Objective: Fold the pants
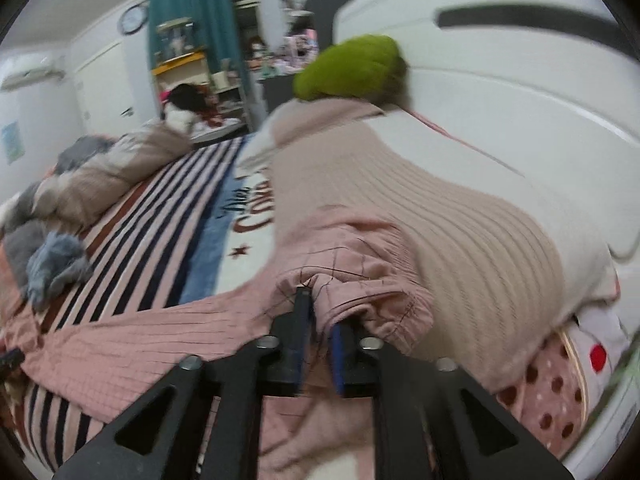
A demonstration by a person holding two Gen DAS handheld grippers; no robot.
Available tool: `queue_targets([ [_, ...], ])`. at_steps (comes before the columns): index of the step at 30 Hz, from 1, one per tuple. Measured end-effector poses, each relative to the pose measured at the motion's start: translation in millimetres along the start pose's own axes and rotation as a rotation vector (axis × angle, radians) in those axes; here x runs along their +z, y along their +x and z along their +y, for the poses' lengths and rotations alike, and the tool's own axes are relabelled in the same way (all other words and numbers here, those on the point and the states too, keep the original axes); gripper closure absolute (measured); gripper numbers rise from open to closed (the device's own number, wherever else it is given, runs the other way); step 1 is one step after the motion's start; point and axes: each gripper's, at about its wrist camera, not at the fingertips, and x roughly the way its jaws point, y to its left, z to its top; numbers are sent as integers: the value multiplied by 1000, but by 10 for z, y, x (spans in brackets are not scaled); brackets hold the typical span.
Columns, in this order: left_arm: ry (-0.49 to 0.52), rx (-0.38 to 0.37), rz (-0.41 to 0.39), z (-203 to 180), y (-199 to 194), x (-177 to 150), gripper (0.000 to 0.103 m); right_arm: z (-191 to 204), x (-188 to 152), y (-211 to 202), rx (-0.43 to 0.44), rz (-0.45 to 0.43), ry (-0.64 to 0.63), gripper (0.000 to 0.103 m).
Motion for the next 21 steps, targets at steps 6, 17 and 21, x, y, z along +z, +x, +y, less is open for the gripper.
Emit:
queue_targets([
  [6, 16, -6, 6, -202, 97, 40, 31, -498, -151, 125, 115, 33, 153, 39],
  [17, 12, -9, 14, -572, 240, 127, 31, -780, -103, 461, 255, -77, 243, 70],
  [21, 14, -12, 6, -578, 215, 129, 31, -643, -56, 408, 226, -100, 184, 88],
])
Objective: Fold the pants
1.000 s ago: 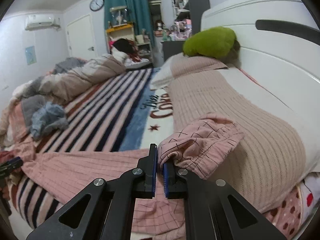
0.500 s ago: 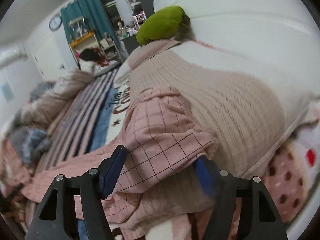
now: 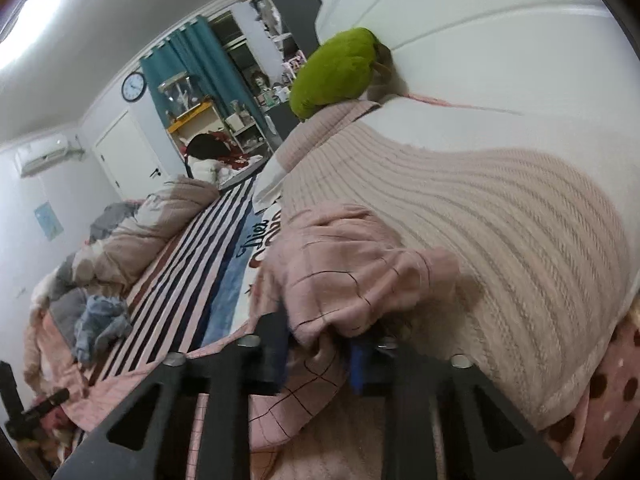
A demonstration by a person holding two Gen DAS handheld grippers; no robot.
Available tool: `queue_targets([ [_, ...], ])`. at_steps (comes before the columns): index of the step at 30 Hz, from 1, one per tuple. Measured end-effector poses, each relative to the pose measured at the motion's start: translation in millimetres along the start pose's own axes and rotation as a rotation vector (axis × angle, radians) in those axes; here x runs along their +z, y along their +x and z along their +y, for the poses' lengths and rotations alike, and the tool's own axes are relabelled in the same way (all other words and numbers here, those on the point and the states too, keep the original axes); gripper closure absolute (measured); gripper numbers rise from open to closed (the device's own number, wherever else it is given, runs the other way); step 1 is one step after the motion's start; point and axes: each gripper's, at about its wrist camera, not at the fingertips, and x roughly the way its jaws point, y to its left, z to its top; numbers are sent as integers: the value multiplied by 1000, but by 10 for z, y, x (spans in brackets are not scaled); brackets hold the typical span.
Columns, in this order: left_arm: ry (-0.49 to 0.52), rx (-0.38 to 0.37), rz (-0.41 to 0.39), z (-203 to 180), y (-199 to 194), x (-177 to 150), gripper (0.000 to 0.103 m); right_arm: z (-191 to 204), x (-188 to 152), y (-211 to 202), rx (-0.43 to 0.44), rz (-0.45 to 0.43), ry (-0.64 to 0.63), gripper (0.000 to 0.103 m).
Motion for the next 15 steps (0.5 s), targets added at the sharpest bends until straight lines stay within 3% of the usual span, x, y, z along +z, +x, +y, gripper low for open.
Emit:
queue_targets([
  [8, 12, -8, -22, 138, -134, -54, 31, 665, 91, -174, -37, -34, -203, 90],
  [15, 15, -18, -37, 330, -283, -116, 31, 1377, -127, -69, -23, 34, -405, 90],
])
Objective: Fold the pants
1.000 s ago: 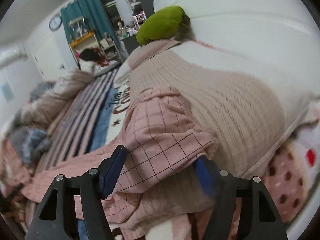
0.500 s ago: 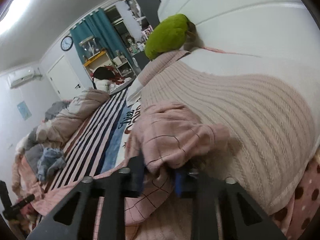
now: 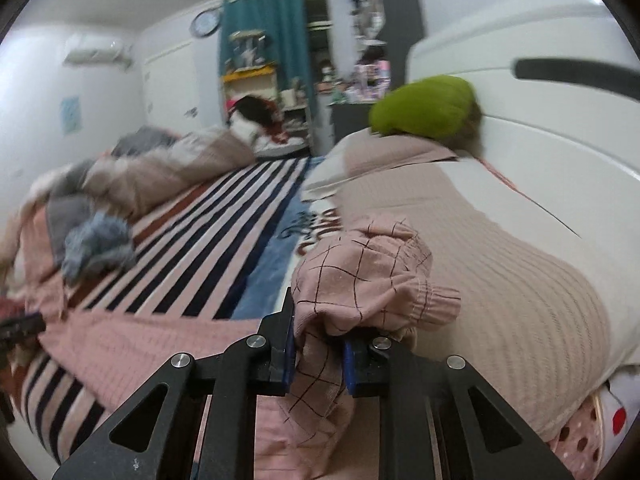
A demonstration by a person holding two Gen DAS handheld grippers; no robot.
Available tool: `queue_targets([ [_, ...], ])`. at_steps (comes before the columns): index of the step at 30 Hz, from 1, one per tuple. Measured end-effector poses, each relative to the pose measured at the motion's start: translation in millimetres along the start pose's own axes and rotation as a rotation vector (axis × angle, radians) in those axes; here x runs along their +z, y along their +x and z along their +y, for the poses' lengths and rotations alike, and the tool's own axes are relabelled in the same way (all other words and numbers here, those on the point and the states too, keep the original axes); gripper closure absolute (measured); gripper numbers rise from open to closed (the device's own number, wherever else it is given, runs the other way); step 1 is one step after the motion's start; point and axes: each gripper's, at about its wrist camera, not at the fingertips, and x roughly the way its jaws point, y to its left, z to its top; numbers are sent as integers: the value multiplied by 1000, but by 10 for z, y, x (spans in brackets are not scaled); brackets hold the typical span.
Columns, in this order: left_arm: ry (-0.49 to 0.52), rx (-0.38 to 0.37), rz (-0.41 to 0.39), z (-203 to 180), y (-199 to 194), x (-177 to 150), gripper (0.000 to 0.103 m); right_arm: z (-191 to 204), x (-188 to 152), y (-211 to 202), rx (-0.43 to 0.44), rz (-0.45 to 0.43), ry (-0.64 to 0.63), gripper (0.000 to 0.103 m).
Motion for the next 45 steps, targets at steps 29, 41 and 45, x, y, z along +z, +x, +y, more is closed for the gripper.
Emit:
queue_targets([
  [29, 25, -103, 39, -106, 71, -128, 31, 626, -667, 788, 202, 318, 182, 41],
  [41, 6, -1, 40, 83, 132, -126, 31, 1095, -463, 888, 160, 261, 32, 93],
  [45, 1, 13, 40, 154, 163, -123, 31, 1394, -441, 862, 222, 266, -33, 94],
])
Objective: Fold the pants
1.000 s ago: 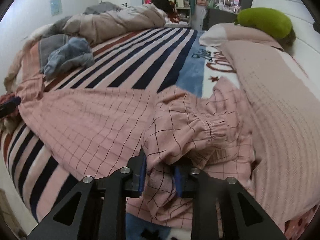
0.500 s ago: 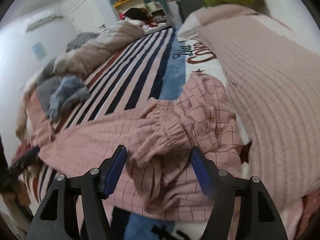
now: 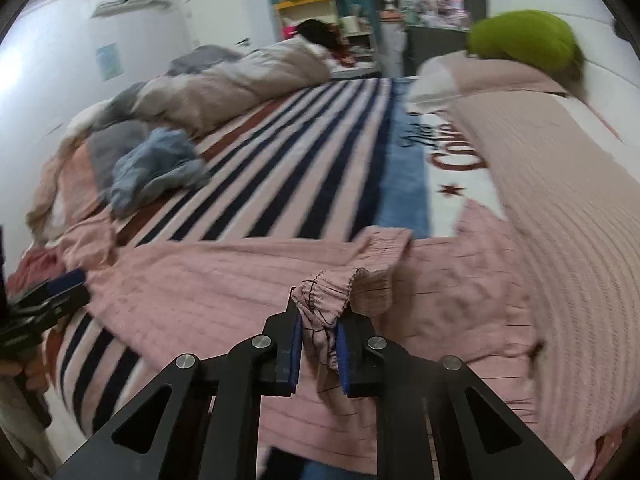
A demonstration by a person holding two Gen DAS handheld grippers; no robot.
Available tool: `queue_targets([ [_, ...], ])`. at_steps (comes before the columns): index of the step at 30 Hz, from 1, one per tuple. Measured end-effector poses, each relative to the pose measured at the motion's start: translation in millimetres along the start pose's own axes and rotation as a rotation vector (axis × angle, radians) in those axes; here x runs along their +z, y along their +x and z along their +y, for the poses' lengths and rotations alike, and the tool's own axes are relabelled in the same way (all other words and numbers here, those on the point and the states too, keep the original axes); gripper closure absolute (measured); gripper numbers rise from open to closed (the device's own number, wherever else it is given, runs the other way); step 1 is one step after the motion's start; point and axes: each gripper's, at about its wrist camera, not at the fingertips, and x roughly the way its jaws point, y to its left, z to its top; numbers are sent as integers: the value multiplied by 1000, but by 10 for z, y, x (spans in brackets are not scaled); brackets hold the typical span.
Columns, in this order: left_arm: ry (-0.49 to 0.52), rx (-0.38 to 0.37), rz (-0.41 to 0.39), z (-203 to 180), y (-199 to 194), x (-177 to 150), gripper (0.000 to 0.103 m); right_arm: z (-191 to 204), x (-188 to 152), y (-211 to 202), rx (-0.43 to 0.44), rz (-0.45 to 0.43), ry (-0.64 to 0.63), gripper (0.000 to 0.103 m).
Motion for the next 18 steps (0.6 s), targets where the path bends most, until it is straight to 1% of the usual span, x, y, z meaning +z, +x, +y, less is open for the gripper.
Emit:
queue_targets([
  [3, -6, 11, -2, 65, 9, 9, 31, 169, -38, 116, 30, 43, -34, 94],
  [7, -11, 23, -1, 119, 34, 23, 31, 310, -168, 309, 55, 124, -71, 94],
  [10, -10, 31, 4, 139, 49, 20, 31, 311, -262, 409, 71, 178, -61, 91],
  [12, -11, 34, 7, 149, 55, 17, 31, 300, -308, 437, 78, 204, -54, 91],
  [14, -12, 33, 10, 144, 63, 11, 31, 301, -329, 418, 78, 208, -52, 88],
  [16, -9, 31, 15, 127, 80, 12, 31, 294, -320, 333, 98, 192, -43, 79],
  [18, -2, 21, 22, 78, 103, 20, 31, 274, -302, 200, 111, 164, -28, 77],
])
